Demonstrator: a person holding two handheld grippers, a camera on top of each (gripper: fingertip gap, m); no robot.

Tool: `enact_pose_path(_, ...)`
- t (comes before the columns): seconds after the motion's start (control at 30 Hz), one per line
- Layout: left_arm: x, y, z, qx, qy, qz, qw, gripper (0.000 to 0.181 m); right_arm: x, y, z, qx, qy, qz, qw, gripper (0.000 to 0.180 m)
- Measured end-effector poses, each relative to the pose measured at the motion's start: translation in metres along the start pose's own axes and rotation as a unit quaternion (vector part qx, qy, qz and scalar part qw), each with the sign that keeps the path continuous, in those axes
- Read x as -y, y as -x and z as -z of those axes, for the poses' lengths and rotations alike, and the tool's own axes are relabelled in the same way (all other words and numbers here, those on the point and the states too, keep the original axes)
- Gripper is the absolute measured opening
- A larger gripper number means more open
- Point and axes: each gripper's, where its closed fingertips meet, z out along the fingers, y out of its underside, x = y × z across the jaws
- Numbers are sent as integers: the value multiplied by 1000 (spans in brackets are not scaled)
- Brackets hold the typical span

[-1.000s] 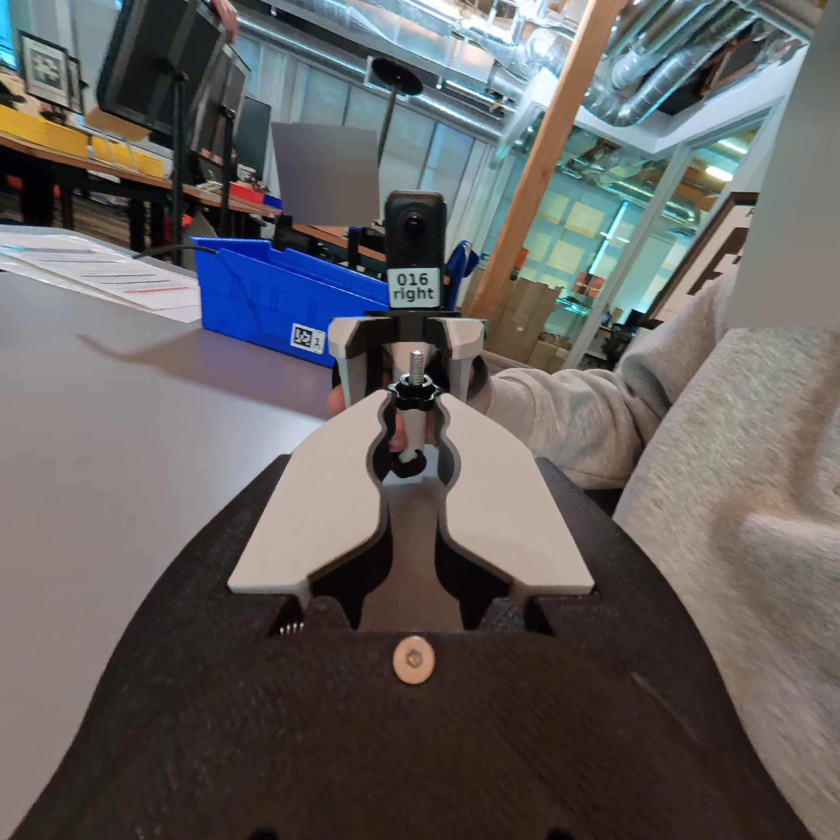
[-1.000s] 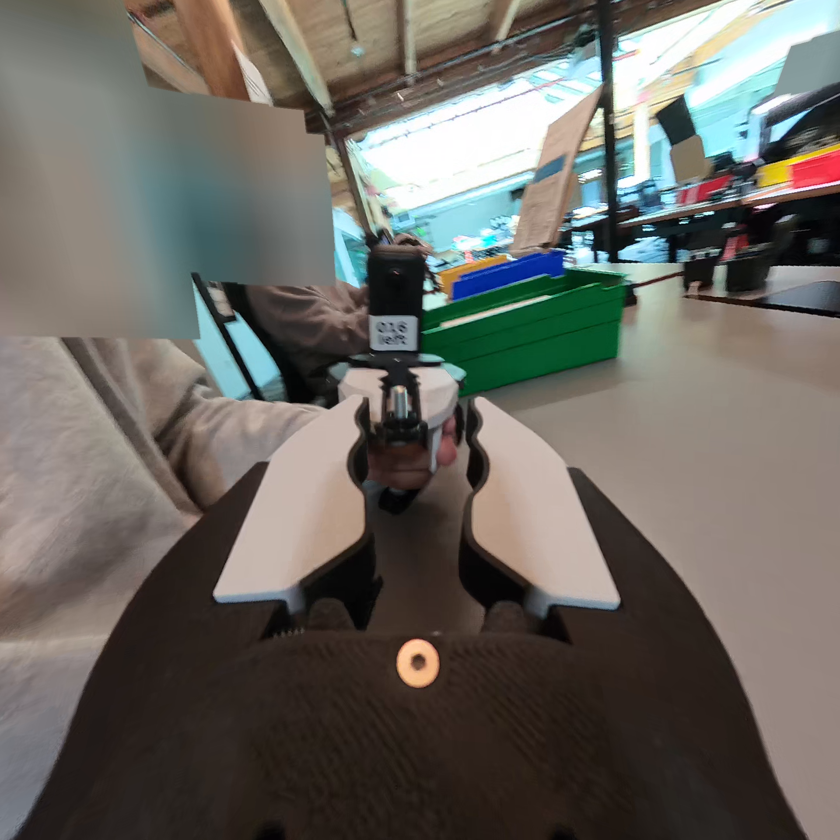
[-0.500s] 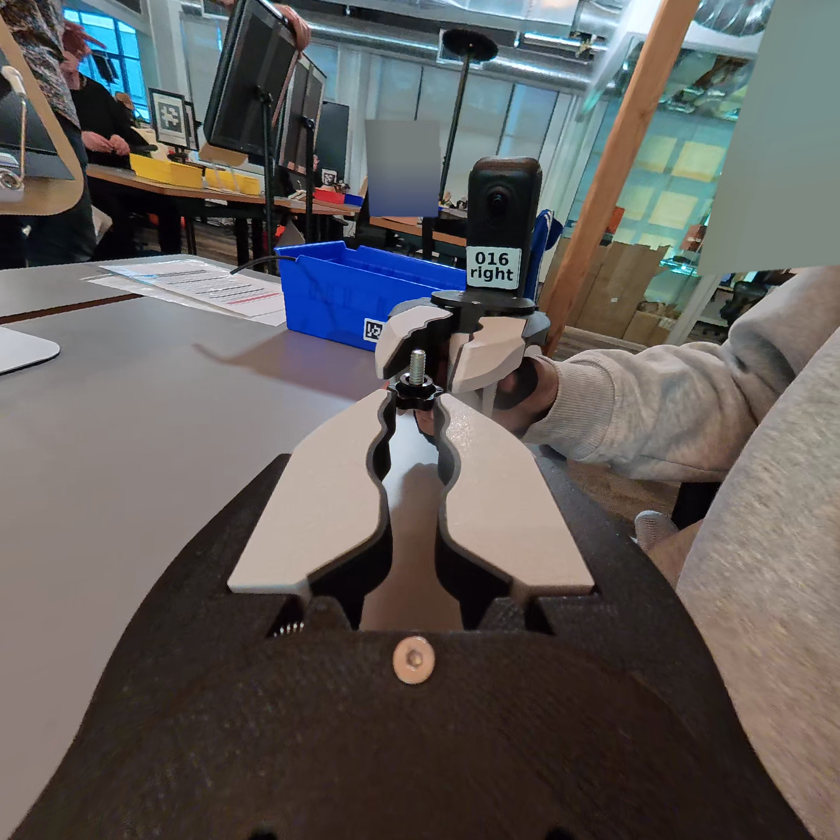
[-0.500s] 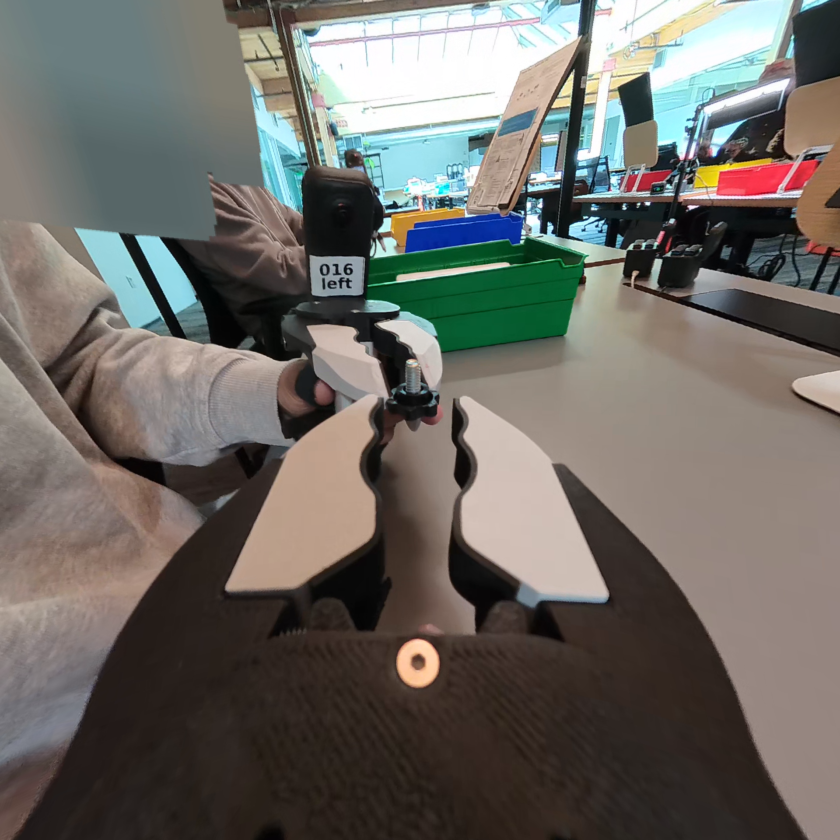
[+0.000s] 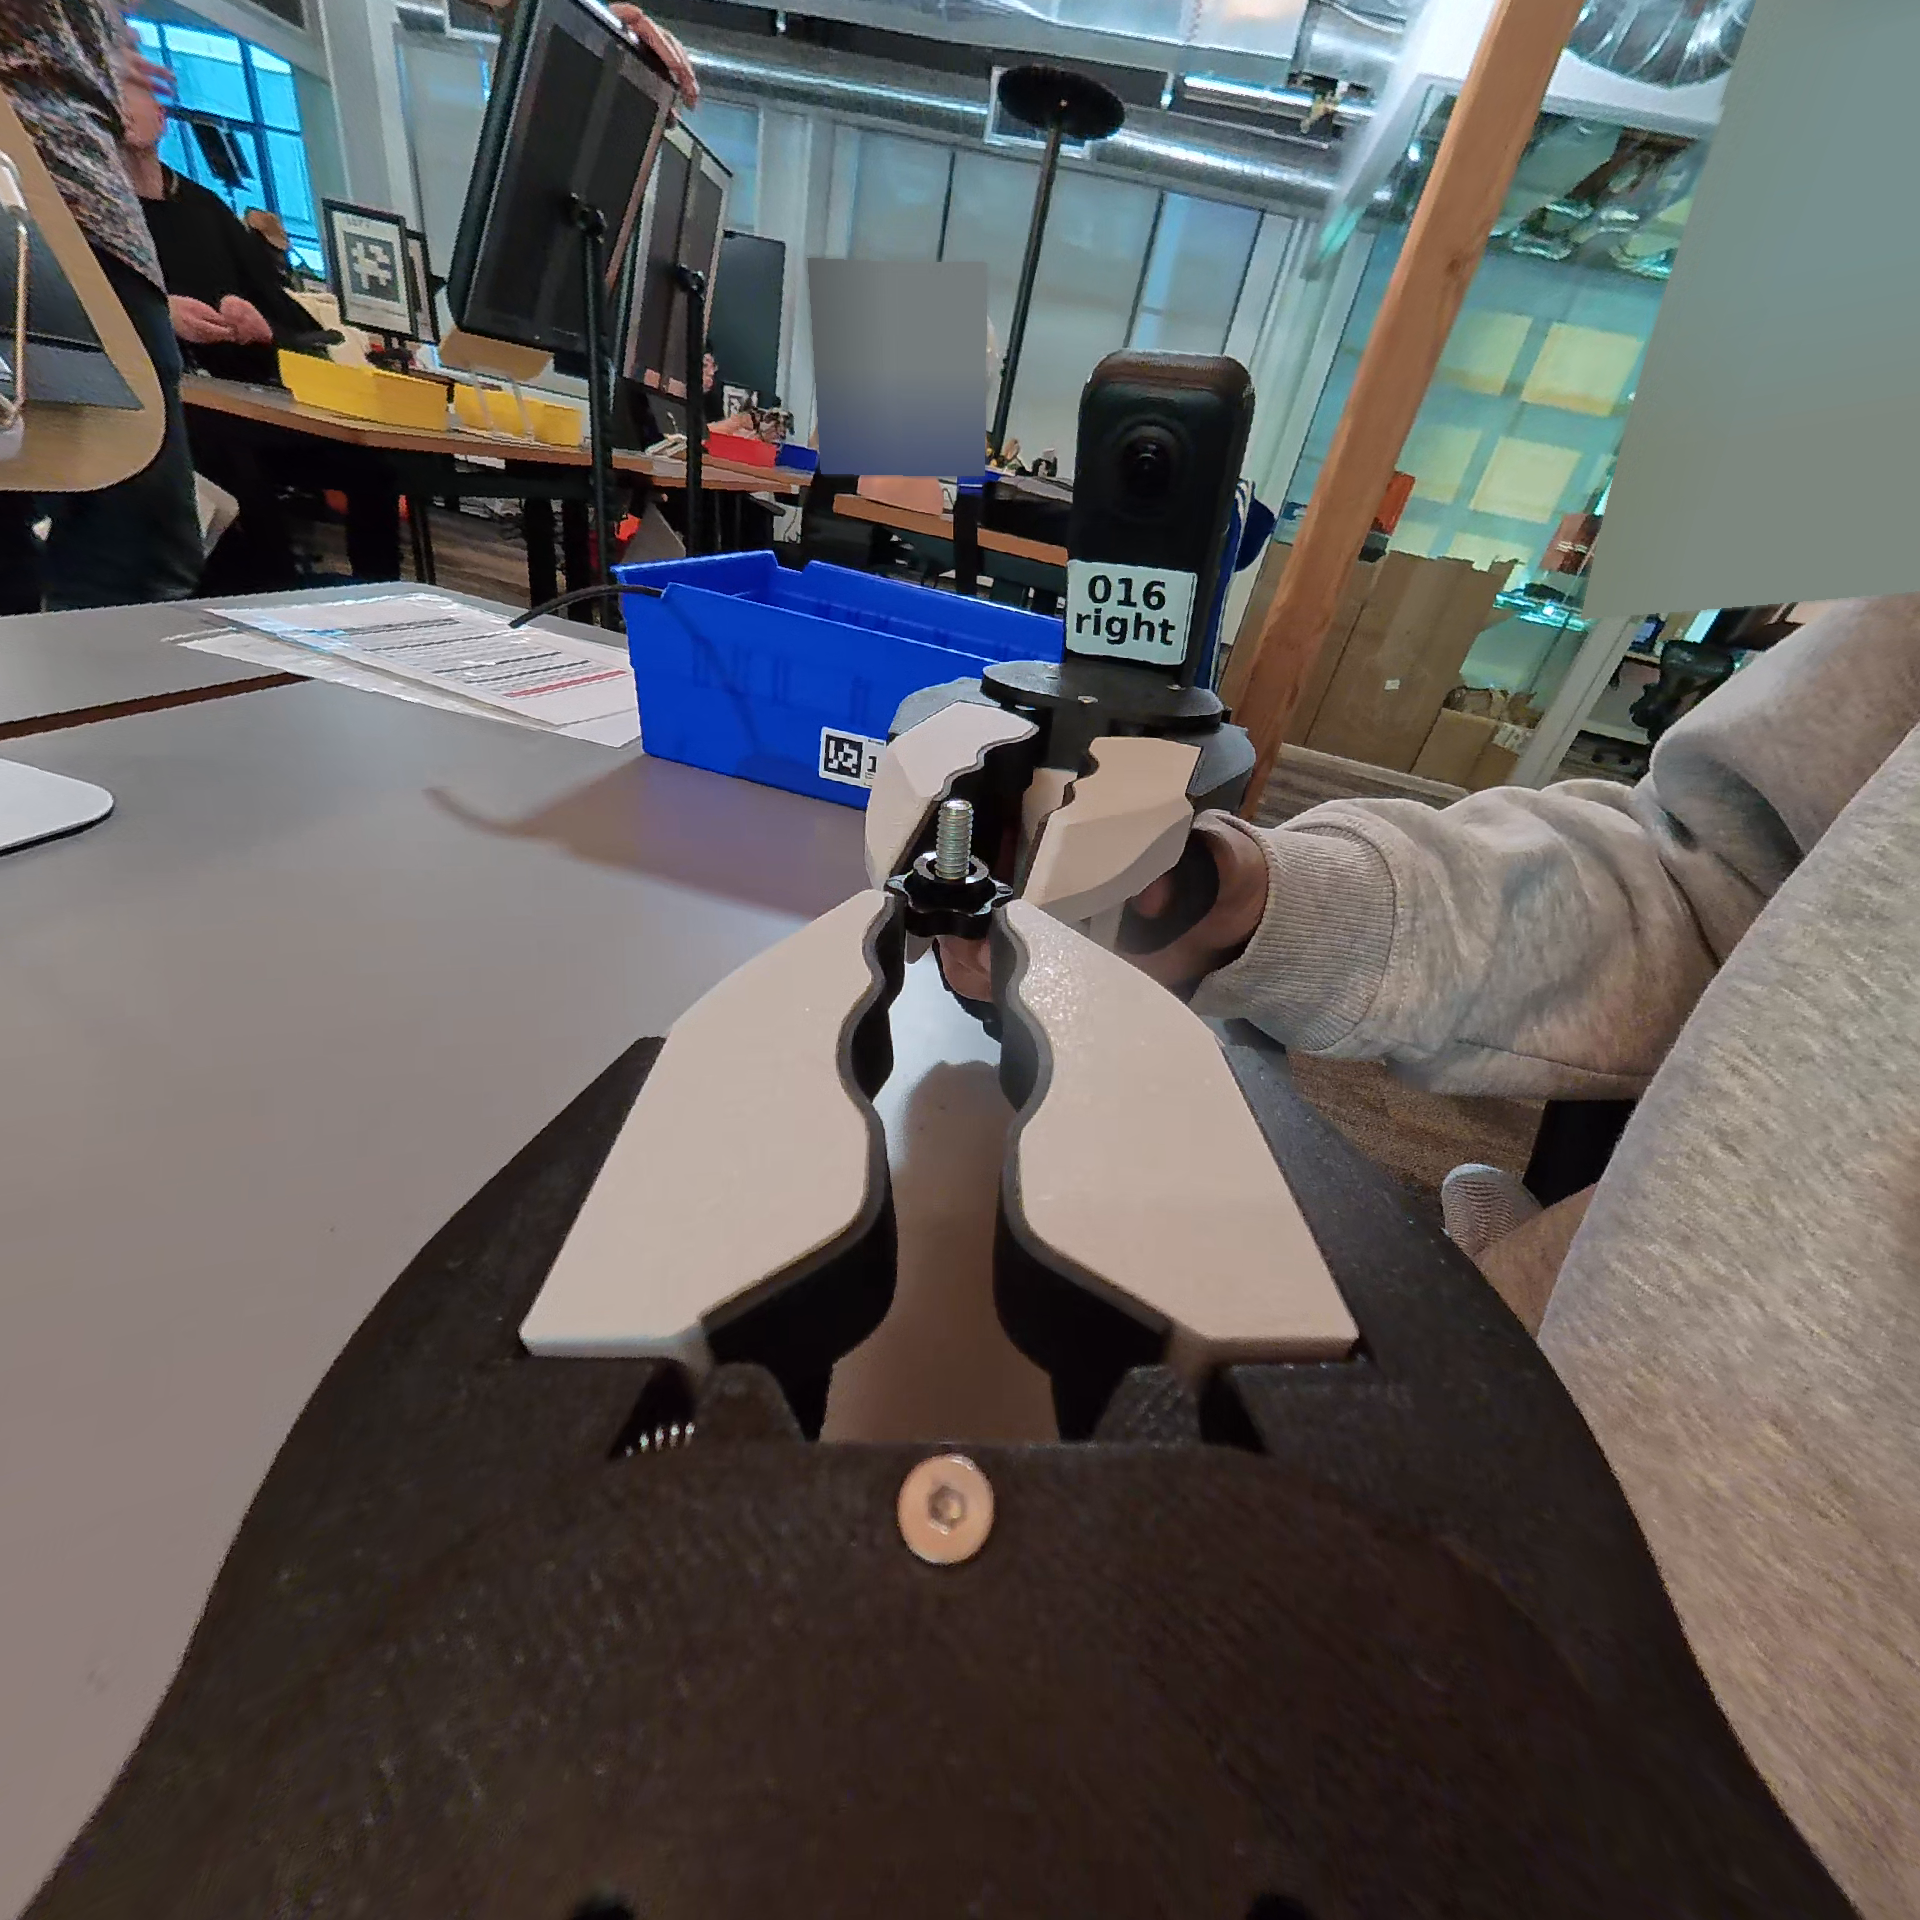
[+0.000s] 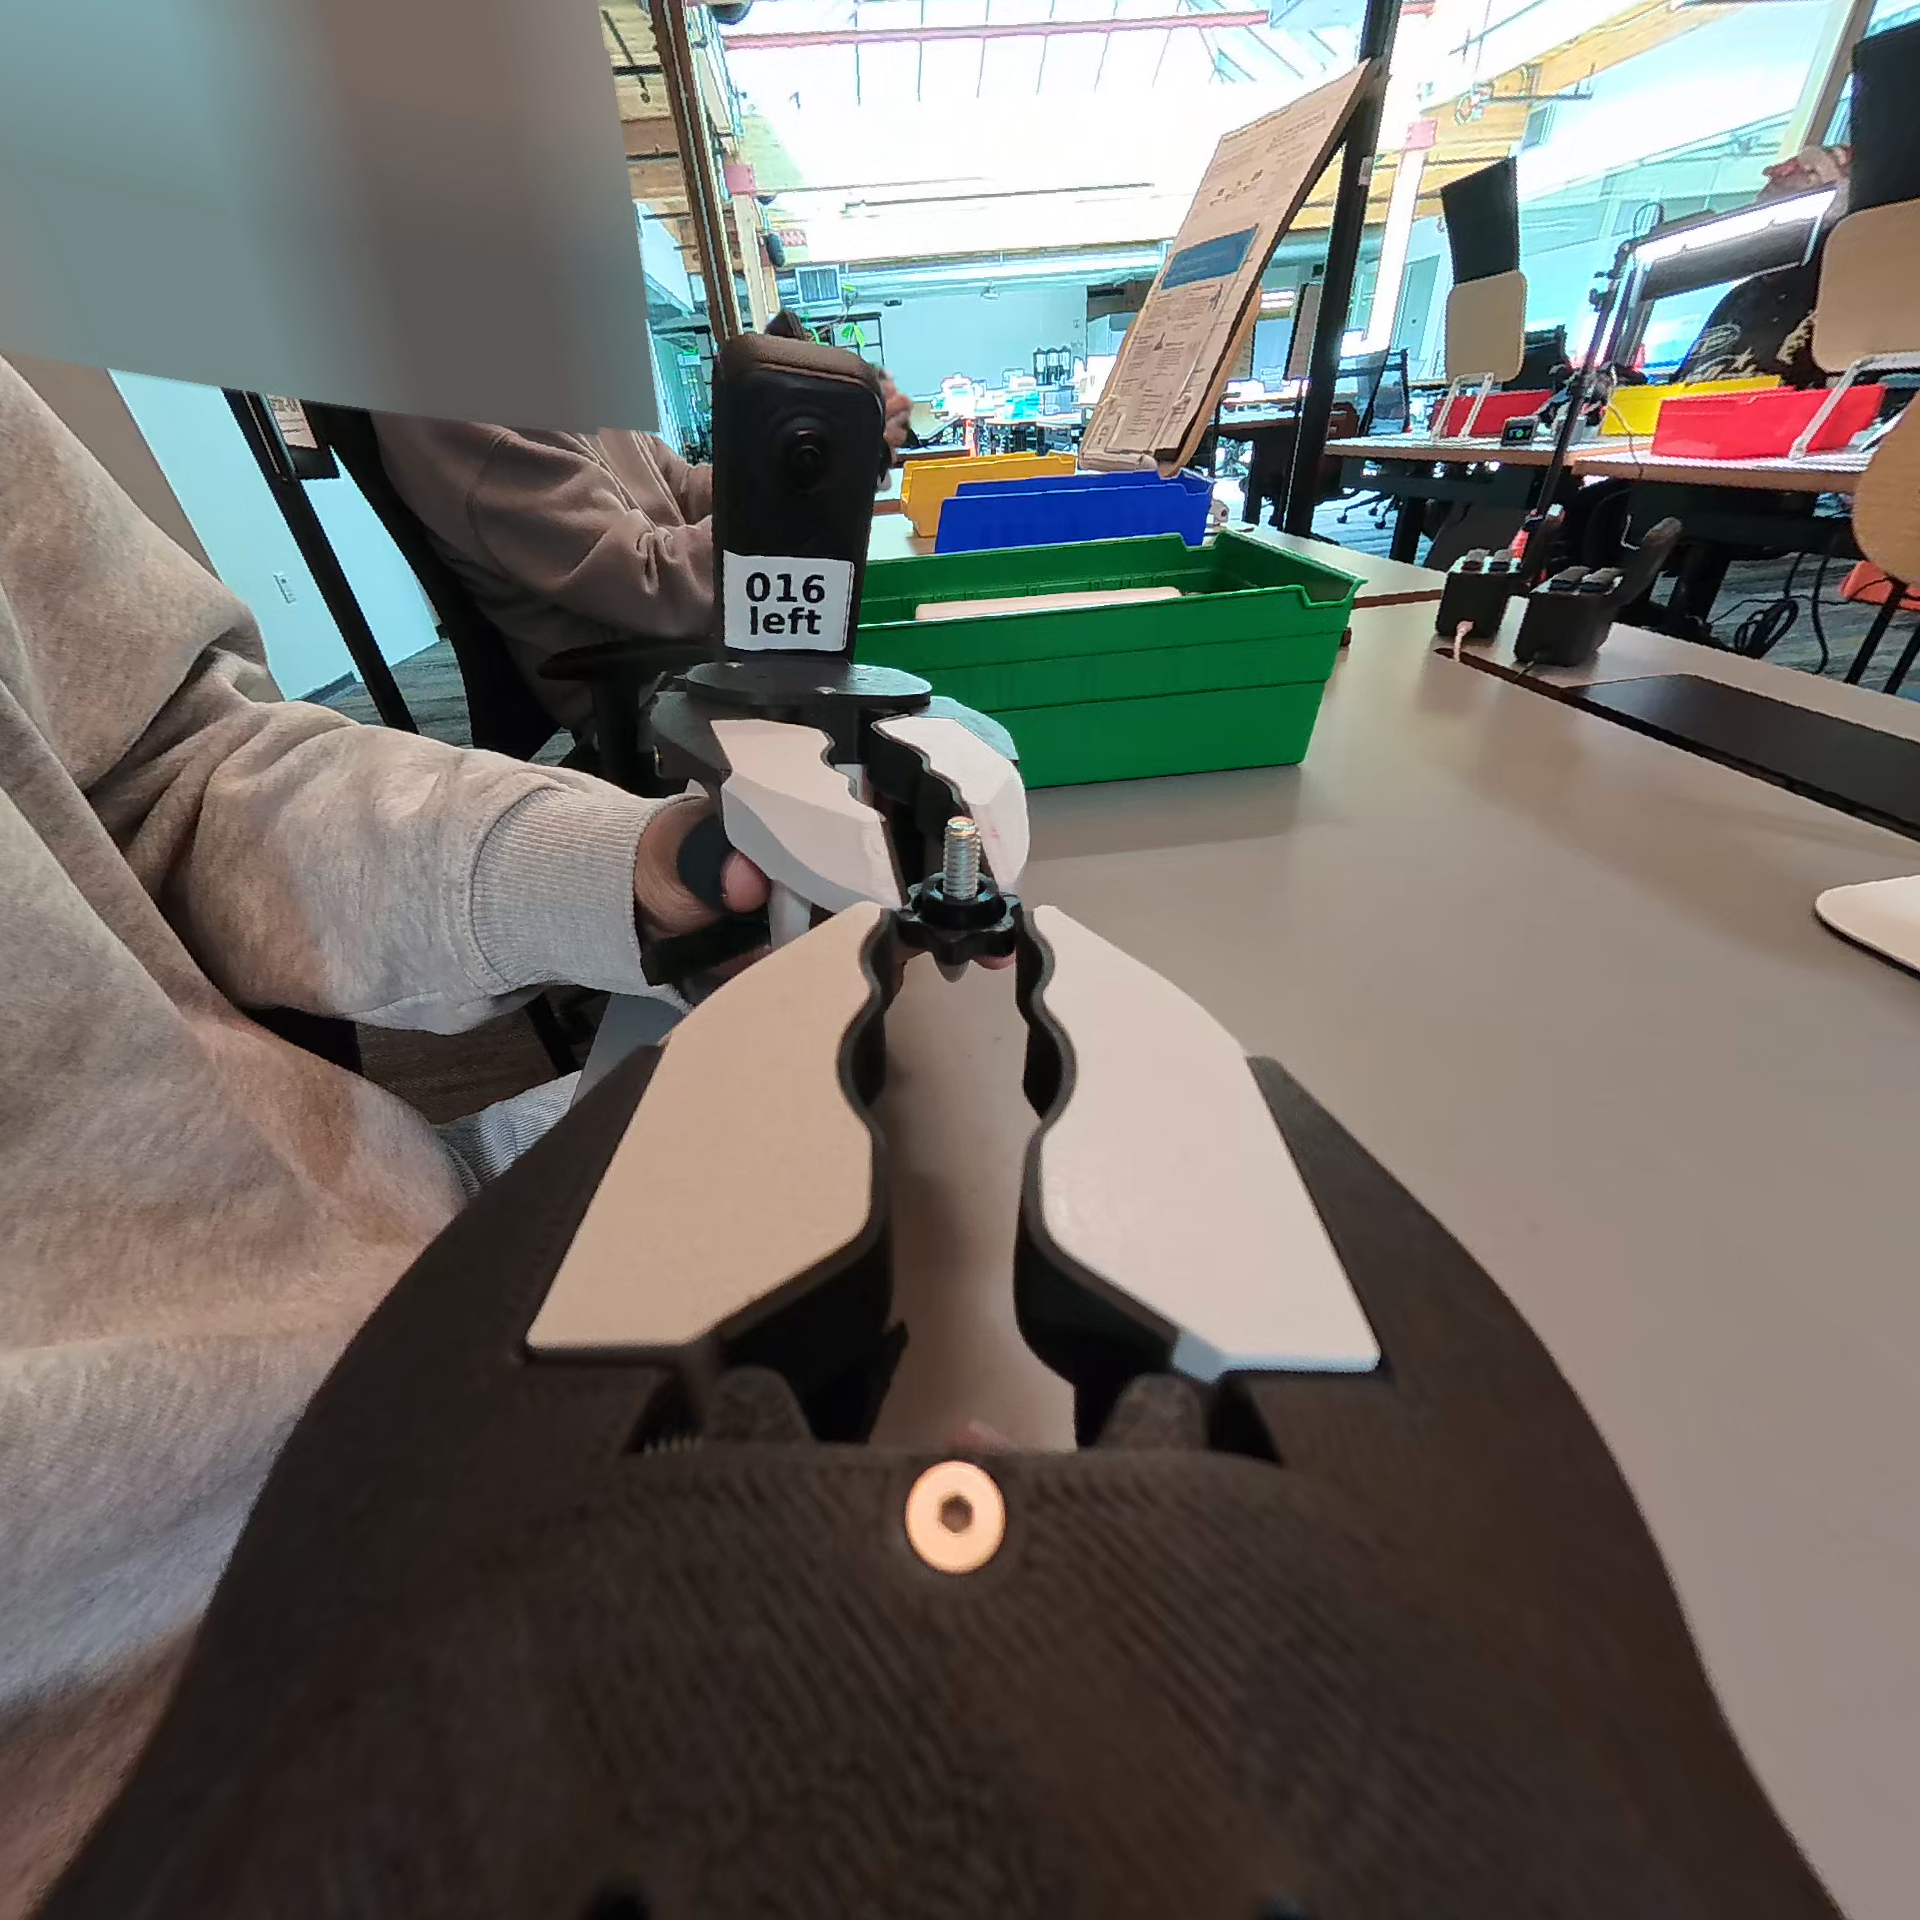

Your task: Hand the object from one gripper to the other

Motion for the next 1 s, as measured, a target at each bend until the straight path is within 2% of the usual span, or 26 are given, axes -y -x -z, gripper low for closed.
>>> enact_pose_path(0.2, 1, 0, 0, -3, -3, 8, 1000, 16, 2, 0, 1, 0, -5, -1, 1000, 22)
enact_pose_path(0.3, 4, 2, 1, 3, -12, 15, 1000, 24, 4, -2, 3, -1, -13, -8, 1000, 22)
enact_pose_path(0.47, 11, 4, 4, -4, -37, 37, 999, 28, 9, -2, 6, 8, -31, -29, 999, 23)
enact_pose_path(0.73, 19, -6, 7, -61, -68, 88, 992, 26, 14, 8, 7, 55, -54, -66, 995, 22)
enact_pose_path(0.87, 20, -7, 7, -62, -70, 85, 992, 27, 11, 9, 5, 55, -45, -67, 995, 22)
enact_pose_path(1.0, 18, -8, 5, -57, -64, 69, 994, 21, 9, 10, 3, 53, -39, -68, 996, 22)
